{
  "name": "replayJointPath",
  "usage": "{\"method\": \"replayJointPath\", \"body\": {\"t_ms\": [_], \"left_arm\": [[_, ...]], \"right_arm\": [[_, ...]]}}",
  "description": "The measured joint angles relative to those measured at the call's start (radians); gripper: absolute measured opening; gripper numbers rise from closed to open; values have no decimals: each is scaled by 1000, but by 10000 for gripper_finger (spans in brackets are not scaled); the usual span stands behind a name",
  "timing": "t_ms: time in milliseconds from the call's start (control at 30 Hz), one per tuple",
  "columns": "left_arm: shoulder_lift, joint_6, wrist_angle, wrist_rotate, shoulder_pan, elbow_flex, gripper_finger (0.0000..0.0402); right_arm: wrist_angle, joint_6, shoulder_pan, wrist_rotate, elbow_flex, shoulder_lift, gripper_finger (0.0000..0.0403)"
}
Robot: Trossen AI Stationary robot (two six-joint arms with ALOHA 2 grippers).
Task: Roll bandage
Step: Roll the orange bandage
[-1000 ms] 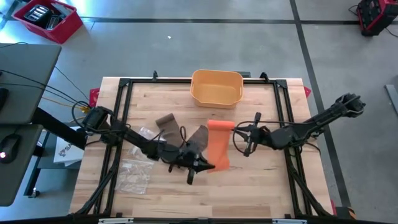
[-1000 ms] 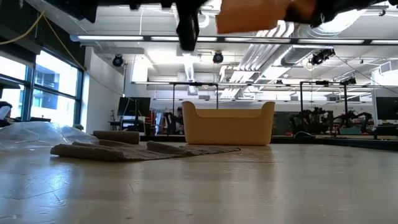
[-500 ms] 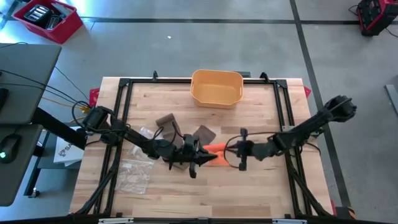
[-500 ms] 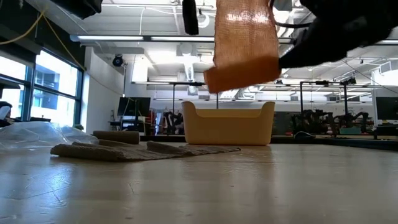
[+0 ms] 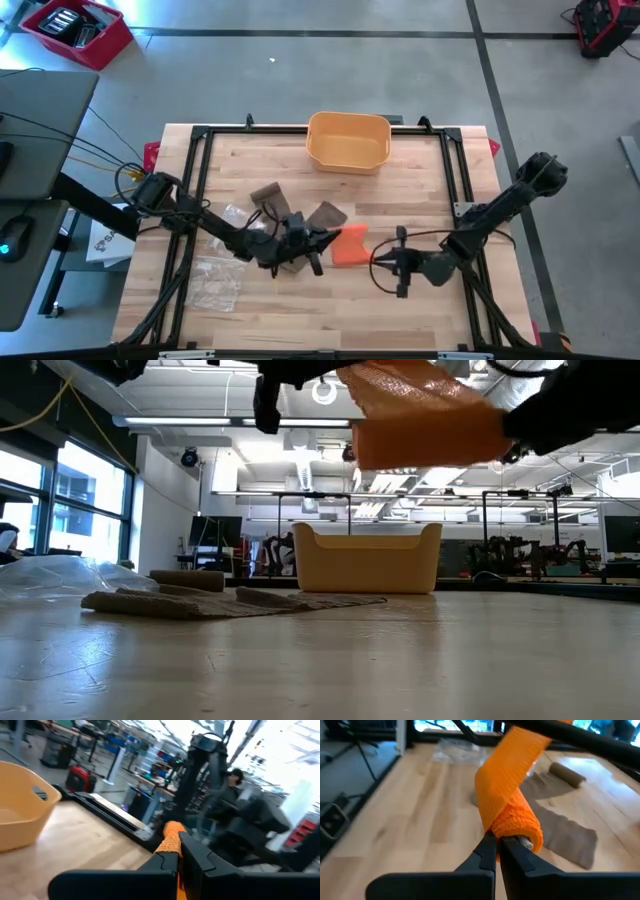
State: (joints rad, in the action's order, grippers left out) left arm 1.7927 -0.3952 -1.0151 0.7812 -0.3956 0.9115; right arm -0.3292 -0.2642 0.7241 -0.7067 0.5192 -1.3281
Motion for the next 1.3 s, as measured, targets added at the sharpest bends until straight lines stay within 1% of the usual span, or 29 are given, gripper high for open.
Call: {"method": "replayJointPath", "body": {"t_ms": [67, 133, 233, 300, 367, 433, 500, 633, 767, 900, 1000, 1133, 1200, 1233, 1300], "left_arm": [[0, -35, 24, -5, 21, 0, 0], [0, -107, 85, -28, 43, 0, 0], [3, -242, 215, -84, 85, 0, 6], [23, -278, 242, -113, 110, 0, 15], [54, -285, 219, -156, 130, 0, 30], [74, -301, 192, -221, 150, 0, 49], [79, -316, 204, -280, 169, 0, 70], [82, -383, 294, -300, 200, 0, 111], [81, -377, 279, -351, 223, 0, 137], [81, -370, 201, -442, 222, 0, 148], [80, -358, 194, -469, 220, 0, 153], [80, -353, 229, -466, 221, 0, 158], [80, -342, 231, -468, 221, 0, 159], [80, -330, 220, -476, 219, -1, 159], [80, -307, 176, -526, 210, -1, 159]], "right_arm": [[-31, 3, 9, 0, 0, 0, 0], [-58, 10, 17, 0, 0, 0, 0], [-90, 35, 26, 3, 0, 0, 0], [-111, 52, 27, 32, 0, 0, 0], [-121, 55, 27, 60, 0, 0, 0], [-130, 56, 28, 62, 0, 0, 0], [-131, 58, 30, 61, 0, 0, 0], [-159, 67, 37, 30, -1, -1, 0], [-162, 82, 38, 24, 0, -1, 2], [-149, 71, 37, 19, 0, -1, 2], [-95, 28, 35, 8, 0, 0, 2], [35, -101, 19, 7, 0, 0, 1], [68, -153, 6, 7, 0, 0, 1], [79, -169, 0, 7, 0, 0, 1], [86, -180, -11, 7, 0, 0, 0]]}}
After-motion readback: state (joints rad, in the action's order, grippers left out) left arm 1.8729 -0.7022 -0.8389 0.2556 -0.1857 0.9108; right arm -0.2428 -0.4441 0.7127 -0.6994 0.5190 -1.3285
